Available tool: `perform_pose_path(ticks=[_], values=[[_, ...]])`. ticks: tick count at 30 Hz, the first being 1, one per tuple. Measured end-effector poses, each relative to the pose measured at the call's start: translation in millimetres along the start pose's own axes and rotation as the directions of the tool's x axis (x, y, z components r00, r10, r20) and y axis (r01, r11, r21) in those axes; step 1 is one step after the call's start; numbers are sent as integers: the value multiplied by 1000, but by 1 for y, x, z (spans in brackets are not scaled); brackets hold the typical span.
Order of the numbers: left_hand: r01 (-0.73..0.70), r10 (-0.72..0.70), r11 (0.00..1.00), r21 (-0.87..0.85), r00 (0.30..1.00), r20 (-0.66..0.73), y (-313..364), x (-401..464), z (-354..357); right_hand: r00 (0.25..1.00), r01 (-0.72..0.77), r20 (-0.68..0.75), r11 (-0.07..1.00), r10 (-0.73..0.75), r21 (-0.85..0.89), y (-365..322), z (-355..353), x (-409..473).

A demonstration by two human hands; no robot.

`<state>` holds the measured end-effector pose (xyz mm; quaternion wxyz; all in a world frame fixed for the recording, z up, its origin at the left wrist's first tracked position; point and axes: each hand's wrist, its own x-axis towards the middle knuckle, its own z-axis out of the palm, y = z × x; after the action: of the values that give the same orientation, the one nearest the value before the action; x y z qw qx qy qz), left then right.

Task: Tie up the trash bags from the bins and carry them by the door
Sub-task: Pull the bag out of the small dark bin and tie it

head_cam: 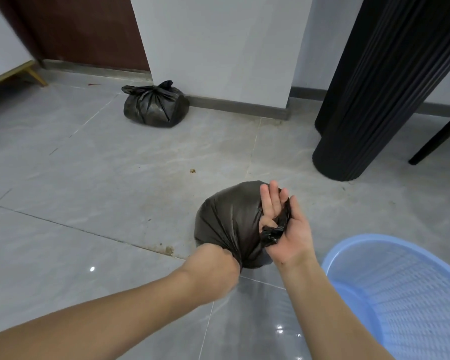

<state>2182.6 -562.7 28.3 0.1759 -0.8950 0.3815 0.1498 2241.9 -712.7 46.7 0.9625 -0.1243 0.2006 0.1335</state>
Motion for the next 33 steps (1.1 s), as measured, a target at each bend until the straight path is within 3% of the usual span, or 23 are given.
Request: perform_pose_path(ticks=[5,9,12,16,22,24,26,28,30,33], values=[[32,-31,999,15,998,-45,5,4,1,997,-34,76,986,21,163,0,10,6],[-88,86,993,84,996,23,3,4,-4,981,-93,188,975,55,202,9,20,3],[-74,69,985,154,997,36,9,6,-4,976,-110,197,992,95,68,16,18,6],[-52,56,990,133,998,-30,17,4,-3,988,-71,117,966,103,-249,18,4,15],[-130,133,990,63,989,-57,21,-11,3,999,-40,-13,794,41,-607,18,-24,16],[-115,111,993,-41,991,-70,21,-18,5,1000,-24,-13,713,21,-701,19,-28,15],[-36,8,957,-289,995,-97,16,-24,4,1000,-10,-6,643,9,-766,21,-28,16],[98,-127,868,-488,991,-28,7,-30,1,1000,-3,-1,579,4,-815,22,-27,18],[183,-210,808,-560,978,16,-3,-36,-5,1000,3,5,536,1,-844,21,-28,21],[284,-313,794,-537,949,39,-18,-47,-18,1000,16,23,510,7,-860,19,-26,22]])
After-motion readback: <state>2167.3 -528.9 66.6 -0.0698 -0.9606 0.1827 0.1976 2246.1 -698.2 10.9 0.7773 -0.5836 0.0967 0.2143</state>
